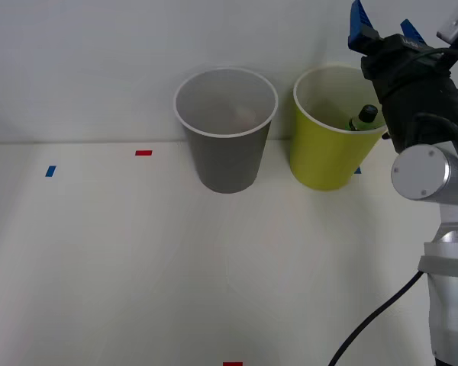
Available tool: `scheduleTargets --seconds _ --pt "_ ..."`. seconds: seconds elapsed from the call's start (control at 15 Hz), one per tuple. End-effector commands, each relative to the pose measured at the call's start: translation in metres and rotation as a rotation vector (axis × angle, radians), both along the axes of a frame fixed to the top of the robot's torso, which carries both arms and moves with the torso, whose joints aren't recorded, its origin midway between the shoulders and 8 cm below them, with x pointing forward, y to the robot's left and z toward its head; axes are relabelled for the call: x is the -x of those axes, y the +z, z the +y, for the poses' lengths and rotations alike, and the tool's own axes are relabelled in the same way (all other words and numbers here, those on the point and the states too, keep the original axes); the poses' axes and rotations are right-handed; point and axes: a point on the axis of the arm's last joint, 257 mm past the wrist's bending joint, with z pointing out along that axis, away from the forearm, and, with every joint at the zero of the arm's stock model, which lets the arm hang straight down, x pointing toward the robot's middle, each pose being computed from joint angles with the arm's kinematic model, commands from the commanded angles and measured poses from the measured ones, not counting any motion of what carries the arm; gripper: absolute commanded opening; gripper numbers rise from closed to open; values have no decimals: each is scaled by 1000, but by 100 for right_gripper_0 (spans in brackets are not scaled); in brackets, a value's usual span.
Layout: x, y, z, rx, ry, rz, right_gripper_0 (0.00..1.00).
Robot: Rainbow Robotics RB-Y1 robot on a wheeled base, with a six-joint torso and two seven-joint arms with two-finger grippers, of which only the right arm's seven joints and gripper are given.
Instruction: Put cans in the gray bin, plastic bottles in the light green bin
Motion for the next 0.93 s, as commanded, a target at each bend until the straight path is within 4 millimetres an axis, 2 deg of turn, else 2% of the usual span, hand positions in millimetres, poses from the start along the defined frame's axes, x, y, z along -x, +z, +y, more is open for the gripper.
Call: scheduleTargets --seconds 0.07,0.33,0.67,0.93 --pt "27 -20 -13 -9 -15 18 100" --pt "76 -60 -27 11 -47 75 100" --pt "144 -116 -29 115 -116 153 100" --pt "198 -154 -30 117 -139 149 100"
